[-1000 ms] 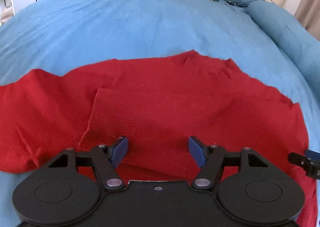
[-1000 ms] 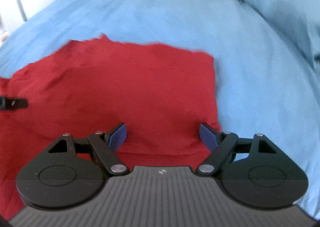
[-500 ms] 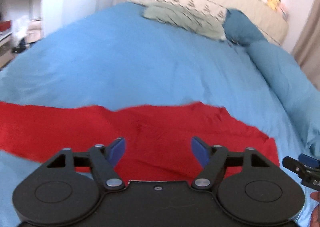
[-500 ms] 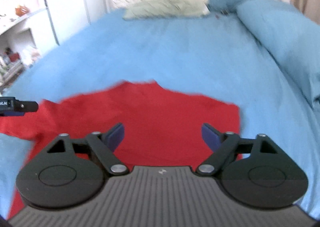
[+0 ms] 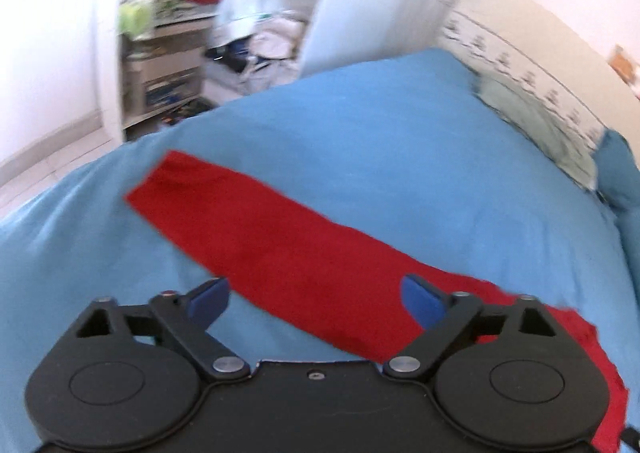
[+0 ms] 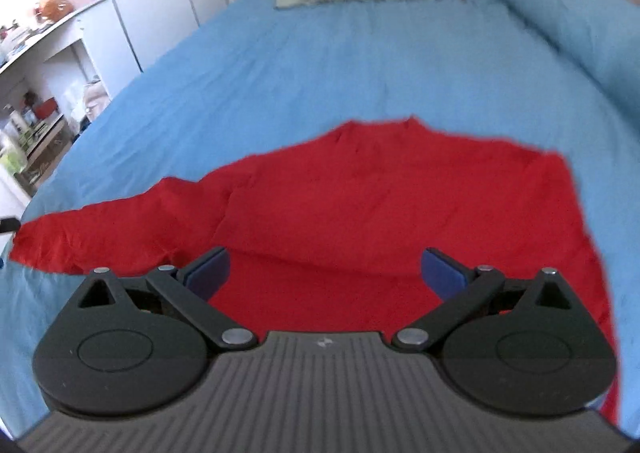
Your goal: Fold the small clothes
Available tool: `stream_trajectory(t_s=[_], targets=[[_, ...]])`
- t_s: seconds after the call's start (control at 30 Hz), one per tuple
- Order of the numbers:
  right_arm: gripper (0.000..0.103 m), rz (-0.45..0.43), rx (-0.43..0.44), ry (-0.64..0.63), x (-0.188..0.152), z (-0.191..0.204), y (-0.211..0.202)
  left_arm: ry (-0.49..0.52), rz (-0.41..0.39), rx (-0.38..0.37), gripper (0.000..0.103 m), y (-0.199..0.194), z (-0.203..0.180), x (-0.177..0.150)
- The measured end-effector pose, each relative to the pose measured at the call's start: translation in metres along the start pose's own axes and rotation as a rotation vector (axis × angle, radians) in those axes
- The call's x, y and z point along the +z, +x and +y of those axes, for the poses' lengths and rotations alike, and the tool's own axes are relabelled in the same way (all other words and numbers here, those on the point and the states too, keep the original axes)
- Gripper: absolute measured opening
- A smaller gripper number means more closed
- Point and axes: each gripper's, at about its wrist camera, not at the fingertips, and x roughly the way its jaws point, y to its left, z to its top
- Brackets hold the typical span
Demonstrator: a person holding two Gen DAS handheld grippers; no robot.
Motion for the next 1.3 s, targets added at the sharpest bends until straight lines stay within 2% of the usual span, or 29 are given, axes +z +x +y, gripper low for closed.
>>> stream_trajectory(t_s=[0.17, 0.27, 0.37, 0.47, 0.5, 0.53, 0.6, 0.77, 0.93, 1.07, 1.17, 1.3], targets=[[0.103, 0.033, -0.024, 0.009, -0.019, 0.026, 0.015, -0.117, 0.014, 0.057, 0.072, 0.032, 0.056, 0.012], [0.103, 0.04, -0.048, 0.0, -0.025, 0.038, 0.022, -0.185, 0.026, 0.075, 0.062, 0.046, 0.075, 0.013], [0.103, 0.042, -0.074, 0.01, -0.025, 0.042, 0.026, -0.192, 0.008, 0.074, 0.057, 0.054, 0.081, 0.014], [0.103, 0.036, -0.096, 0.015, -0.026, 0.047, 0.028, -0.156, -0.011, 0.096, 0.046, 0.059, 0.079, 0.02], [0.103, 0.032, -0.103, 0.013, -0.025, 0.048, 0.028, -0.155, -0.013, 0.106, 0.036, 0.063, 0.08, 0.023], [0.103, 0.029, -0.108, 0.013, -0.026, 0.047, 0.027, -0.157, -0.015, 0.117, 0.022, 0.066, 0.082, 0.026], [0.103, 0.029, -0.111, 0.017, -0.026, 0.046, 0.026, -0.164, -0.015, 0.127, 0.008, 0.071, 0.085, 0.03], [0.103, 0.021, -0.12, 0.042, -0.027, 0.035, 0.026, -0.133, -0.05, 0.124, 0.005, 0.066, 0.075, 0.033], [0.103, 0.003, -0.123, 0.07, -0.021, 0.017, 0.02, -0.077, -0.15, 0.041, 0.005, 0.027, 0.03, 0.042], [0.103, -0.011, -0.131, 0.102, -0.011, -0.006, 0.013, 0.01, -0.194, -0.072, 0.005, -0.006, -0.036, 0.042], [0.103, -0.018, -0.139, 0.124, -0.001, -0.03, 0.009, 0.131, -0.198, -0.179, 0.005, -0.023, -0.105, 0.029], [0.103, -0.055, -0.133, 0.146, 0.012, -0.069, -0.005, 0.25, -0.148, -0.329, 0.005, -0.029, -0.207, -0.008]])
